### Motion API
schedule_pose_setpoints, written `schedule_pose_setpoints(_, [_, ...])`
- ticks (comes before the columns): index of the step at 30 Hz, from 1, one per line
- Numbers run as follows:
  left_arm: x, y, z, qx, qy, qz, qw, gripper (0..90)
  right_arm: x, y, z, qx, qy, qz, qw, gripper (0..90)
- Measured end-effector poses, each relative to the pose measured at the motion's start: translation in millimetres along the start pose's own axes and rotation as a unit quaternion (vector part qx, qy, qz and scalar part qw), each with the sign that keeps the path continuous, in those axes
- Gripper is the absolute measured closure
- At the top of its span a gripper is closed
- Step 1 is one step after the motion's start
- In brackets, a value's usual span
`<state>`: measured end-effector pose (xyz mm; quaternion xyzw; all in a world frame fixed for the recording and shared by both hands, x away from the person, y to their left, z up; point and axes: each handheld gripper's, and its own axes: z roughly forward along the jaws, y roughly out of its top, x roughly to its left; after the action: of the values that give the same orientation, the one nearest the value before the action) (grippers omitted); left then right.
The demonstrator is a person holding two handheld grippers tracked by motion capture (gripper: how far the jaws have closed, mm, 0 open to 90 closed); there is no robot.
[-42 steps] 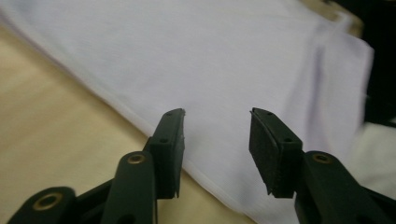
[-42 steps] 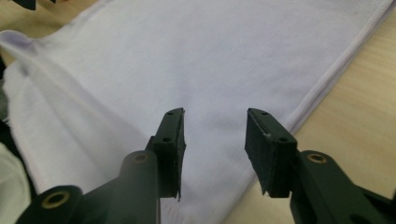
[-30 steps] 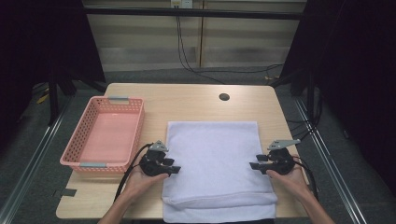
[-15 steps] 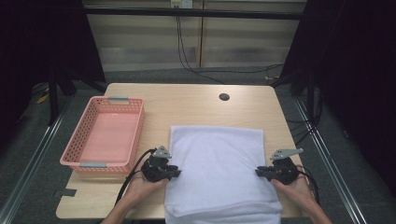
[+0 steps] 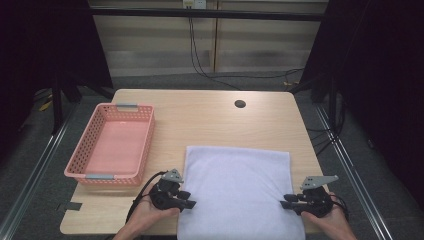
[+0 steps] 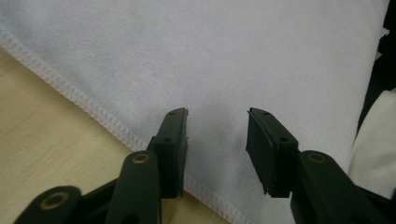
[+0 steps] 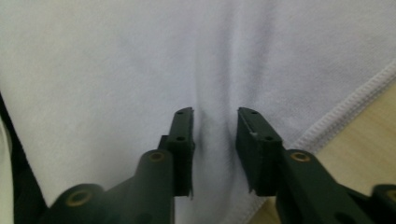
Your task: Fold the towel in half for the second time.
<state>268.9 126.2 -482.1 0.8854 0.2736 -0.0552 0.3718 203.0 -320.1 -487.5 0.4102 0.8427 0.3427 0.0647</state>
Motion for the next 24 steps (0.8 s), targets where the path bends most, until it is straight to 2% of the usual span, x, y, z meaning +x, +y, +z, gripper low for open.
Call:
schedule_pose_setpoints(1, [3.4,4.1,-1.9,-0.009,0.008,0.0,0.9999,52.1,-6.0,8.5,-1.6,-0.025,-0.01,-0.001,0.9996,60.8])
schedule_pose_setpoints(2, [7.5,9.0,-4.4,-0.022,0.022,-0.002,0.9995,52.1,-6.0,8.5,-1.6,-0.025,-0.01,-0.001,0.9996,60.8])
schedule_pose_setpoints(3, [13.6,14.2,-5.8,-0.04,0.026,-0.01,0.9988,50.9,-9.9,14.1,-2.9,-0.04,-0.021,0.004,0.999,60.1])
schedule_pose_setpoints(4, [19.8,20.1,-5.8,-0.052,0.039,-0.013,0.9978,49.9,-15.3,20.2,-3.5,-0.053,-0.033,0.007,0.998,58.3])
schedule_pose_setpoints(5, [24.8,26.3,-4.6,-0.059,0.062,-0.016,0.9962,47.7,-27.6,33.6,-2.6,-0.067,-0.06,0.022,0.9957,56.3])
schedule_pose_setpoints(6, [31.1,32.6,-2.6,-0.062,0.072,-0.01,0.9954,47.7,-27.6,33.6,-2.6,-0.067,-0.06,0.022,0.9957,56.3])
schedule_pose_setpoints(8, [45.5,43.4,2.4,-0.067,0.083,0.0,0.9943,46.4,-42.6,46.3,1.1,-0.075,-0.075,0.022,0.9941,55.1])
schedule_pose_setpoints(9, [52.9,47.8,4.4,-0.068,0.084,-0.003,0.9941,45.7,-50.3,52.2,3.5,-0.077,-0.085,0.026,0.9931,54.3])
schedule_pose_setpoints(10, [59.4,51.8,6.4,-0.067,0.096,-0.014,0.993,46.4,-58.0,57.7,5.8,-0.082,-0.088,0.034,0.9921,53.8])
schedule_pose_setpoints(11, [65.4,55.0,8.0,-0.077,0.089,-0.026,0.9927,44.5,-65.9,62.7,7.7,-0.087,-0.093,0.036,0.9912,53.4])
schedule_pose_setpoints(12, [70.6,58.1,9.7,-0.077,0.089,-0.026,0.9927,44.8,-72.2,67.3,9.5,-0.088,-0.101,0.038,0.9902,53.0])
schedule_pose_setpoints(13, [73.7,60.7,12.4,-0.08,0.104,-0.025,0.991,45.1,-78.8,71.5,12.2,-0.084,-0.107,0.039,0.9899,51.7])
schedule_pose_setpoints(15, [82.2,65.4,17.3,-0.079,0.106,-0.031,0.9907,43.5,-97.4,77.8,23.5,-0.076,-0.108,0.048,0.9901,49.8])
schedule_pose_setpoints(17, [90.4,67.6,21.2,-0.091,0.116,-0.041,0.9882,41.8,-101.4,78.4,27.2,-0.071,-0.108,0.05,0.9904,49.5])
schedule_pose_setpoints(18, [93.9,68.7,23.5,-0.089,0.12,-0.046,0.9877,40.2,-104.2,79.0,30.4,-0.067,-0.107,0.055,0.9905,49.5])
schedule_pose_setpoints(20, [102.1,70.1,28.3,-0.078,0.118,-0.05,0.9887,38.5,-106.0,80.3,33.6,-0.055,-0.109,0.053,0.9911,49.5])
schedule_pose_setpoints(21, [105.2,70.0,31.1,-0.08,0.121,-0.051,0.9881,38.4,-107.8,80.9,34.7,-0.057,-0.105,0.05,0.9916,49.2])
schedule_pose_setpoints(22, [108.9,69.2,32.7,-0.08,0.113,-0.053,0.989,37.6,-108.6,81.7,35.0,-0.056,-0.105,0.053,0.9915,49.0])
schedule_pose_setpoints(23, [111.8,68.3,33.8,-0.073,0.125,-0.056,0.9878,38.6,-112.7,82.7,36.6,-0.06,-0.104,0.058,0.9912,48.3])
schedule_pose_setpoints(24, [114.2,66.7,35.1,-0.075,0.128,-0.064,0.9869,38.6,-112.7,82.7,36.6,-0.06,-0.104,0.058,0.9912,48.3])
